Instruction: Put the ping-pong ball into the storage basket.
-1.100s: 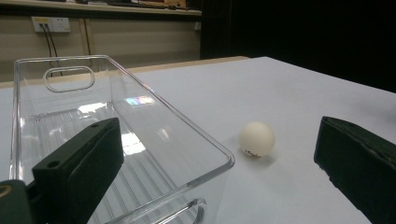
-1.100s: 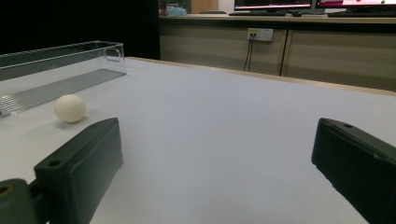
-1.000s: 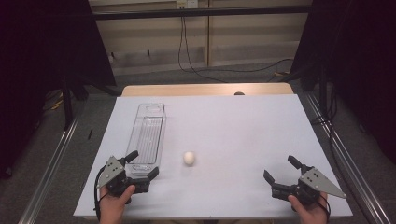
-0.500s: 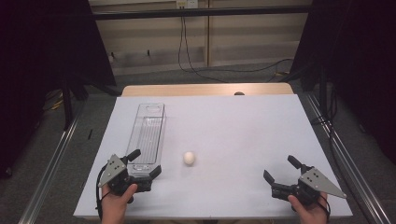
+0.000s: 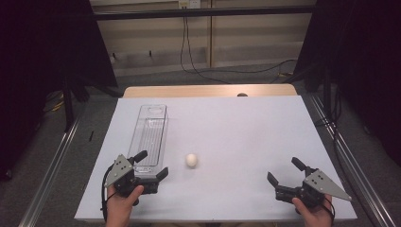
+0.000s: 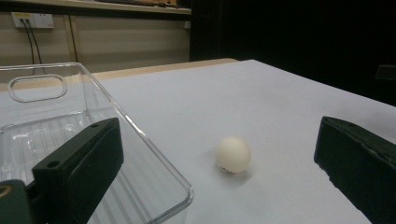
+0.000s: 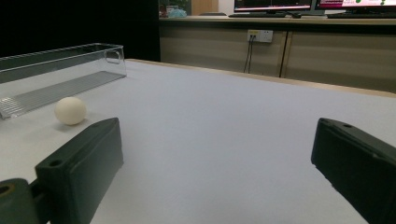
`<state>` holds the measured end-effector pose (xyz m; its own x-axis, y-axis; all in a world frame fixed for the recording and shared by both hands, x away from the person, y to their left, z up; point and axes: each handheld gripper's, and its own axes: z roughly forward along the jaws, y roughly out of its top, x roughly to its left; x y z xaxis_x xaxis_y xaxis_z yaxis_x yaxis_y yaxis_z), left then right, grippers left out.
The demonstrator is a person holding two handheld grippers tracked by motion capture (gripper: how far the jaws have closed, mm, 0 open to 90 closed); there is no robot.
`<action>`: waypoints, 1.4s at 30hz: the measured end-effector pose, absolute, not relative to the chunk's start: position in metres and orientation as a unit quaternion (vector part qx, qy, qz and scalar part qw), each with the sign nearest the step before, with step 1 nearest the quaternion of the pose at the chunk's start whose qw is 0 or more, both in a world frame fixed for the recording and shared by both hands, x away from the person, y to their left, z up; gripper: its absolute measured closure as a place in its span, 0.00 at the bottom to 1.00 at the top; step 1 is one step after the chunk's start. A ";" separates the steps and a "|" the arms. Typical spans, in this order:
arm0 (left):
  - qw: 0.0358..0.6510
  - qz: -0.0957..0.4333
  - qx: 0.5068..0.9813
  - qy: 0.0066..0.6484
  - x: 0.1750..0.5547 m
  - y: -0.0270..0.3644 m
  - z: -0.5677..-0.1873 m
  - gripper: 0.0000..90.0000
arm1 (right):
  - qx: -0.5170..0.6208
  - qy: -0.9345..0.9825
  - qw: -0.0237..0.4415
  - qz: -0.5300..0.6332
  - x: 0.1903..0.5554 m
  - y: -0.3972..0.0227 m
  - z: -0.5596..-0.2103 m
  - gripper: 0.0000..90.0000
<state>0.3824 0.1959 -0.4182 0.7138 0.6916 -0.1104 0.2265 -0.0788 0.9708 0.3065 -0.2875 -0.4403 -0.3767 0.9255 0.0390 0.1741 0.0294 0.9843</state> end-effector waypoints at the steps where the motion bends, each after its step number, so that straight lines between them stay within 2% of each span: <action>1: 0.601 0.193 0.704 0.325 0.382 0.194 -0.418 0.02 | 0.436 0.630 0.344 0.543 0.307 -0.288 -0.440 0.02; 42: 0.584 0.167 0.732 0.309 0.394 0.147 -0.406 0.02 | 0.432 0.632 0.341 0.545 0.308 -0.285 -0.439 0.02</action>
